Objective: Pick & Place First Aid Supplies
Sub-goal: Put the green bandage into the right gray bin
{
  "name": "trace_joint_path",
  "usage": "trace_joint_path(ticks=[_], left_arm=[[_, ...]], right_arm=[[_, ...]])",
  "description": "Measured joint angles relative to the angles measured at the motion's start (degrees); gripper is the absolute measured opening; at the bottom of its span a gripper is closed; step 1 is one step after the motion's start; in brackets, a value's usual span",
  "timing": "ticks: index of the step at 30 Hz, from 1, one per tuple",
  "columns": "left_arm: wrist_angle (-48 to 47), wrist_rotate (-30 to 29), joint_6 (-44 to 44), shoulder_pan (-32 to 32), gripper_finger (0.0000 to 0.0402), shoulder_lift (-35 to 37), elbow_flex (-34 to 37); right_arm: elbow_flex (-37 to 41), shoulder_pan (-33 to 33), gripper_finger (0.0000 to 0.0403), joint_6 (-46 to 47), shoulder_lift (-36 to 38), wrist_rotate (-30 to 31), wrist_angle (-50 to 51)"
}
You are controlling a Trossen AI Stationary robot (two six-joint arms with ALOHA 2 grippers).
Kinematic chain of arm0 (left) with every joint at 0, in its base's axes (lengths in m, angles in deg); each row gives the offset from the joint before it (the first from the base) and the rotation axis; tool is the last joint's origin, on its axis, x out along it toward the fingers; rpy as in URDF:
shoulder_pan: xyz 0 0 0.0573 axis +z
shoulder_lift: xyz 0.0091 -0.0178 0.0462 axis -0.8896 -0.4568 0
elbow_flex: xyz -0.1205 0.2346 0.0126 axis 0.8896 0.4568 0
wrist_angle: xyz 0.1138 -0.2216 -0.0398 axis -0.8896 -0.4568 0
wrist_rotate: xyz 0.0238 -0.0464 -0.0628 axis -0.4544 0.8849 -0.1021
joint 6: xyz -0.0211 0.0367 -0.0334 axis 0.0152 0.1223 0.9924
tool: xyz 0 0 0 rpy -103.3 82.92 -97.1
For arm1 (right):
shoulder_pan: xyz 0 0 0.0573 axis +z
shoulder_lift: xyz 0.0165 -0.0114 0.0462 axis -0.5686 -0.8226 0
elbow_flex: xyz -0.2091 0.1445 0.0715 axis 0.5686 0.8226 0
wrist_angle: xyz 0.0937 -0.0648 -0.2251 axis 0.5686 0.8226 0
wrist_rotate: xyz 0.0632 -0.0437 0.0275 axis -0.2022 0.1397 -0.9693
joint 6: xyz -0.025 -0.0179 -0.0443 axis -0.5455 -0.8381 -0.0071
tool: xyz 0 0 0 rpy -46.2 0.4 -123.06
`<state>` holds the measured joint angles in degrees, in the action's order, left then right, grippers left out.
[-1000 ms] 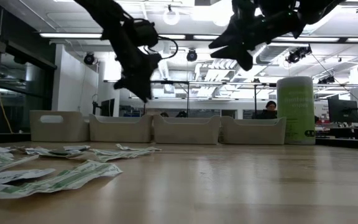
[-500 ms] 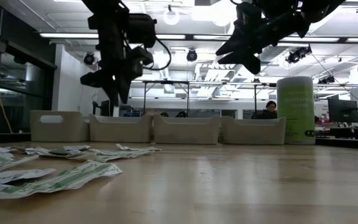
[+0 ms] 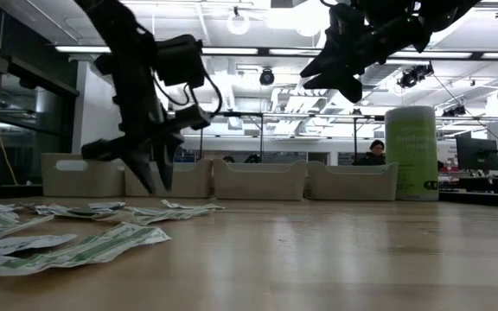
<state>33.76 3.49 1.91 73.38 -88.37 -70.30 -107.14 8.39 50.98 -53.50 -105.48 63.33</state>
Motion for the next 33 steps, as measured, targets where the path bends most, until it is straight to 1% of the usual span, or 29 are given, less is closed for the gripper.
trace_joint_path(ticks=[7, 11, 14, 18, 22, 26, 33], left_arm=[[8.7, -1.0, 6.1, -2.9, 0.0104, 0.0, 4.4], [11.0, -2.2, 8.2, -4.8, 0.0106, 0.1, 6.3], [12.5, -2.7, 9.3, -5.1, 0.0123, 0.2, 7.5], [13.8, -2.3, 8.6, -5.0, 0.0161, 0.2, 8.3], [18.2, -2.3, 8.7, -5.0, 0.0186, 0.3, 10.0], [20.8, -2.5, 9.1, -5.0, 0.0190, 0.2, 11.3], [22.1, -2.5, 9.1, -5.0, 0.0191, 0.2, 11.8]], right_arm=[[0.0, 0.0, 0.0130, 0.0, 0.0, 0.0, 0.0], [0.0, 0.0, 0.0130, -0.2, 0.0, 0.0, 0.0], [0.0, 0.0, 0.0130, -1.1, 0.0, 0.0, 0.0], [0.0, 0.0, 0.0130, -0.4, 0.0, 0.0, 0.6], [0.0, 0.0, 0.0130, 0.0, 0.0, 0.0, 1.0], [0.0, 0.0, 0.0130, 0.2, 0.0, 0.0, 1.3], [0.0, 0.0, 0.0130, 0.4, 0.0, 0.0, 1.3]])
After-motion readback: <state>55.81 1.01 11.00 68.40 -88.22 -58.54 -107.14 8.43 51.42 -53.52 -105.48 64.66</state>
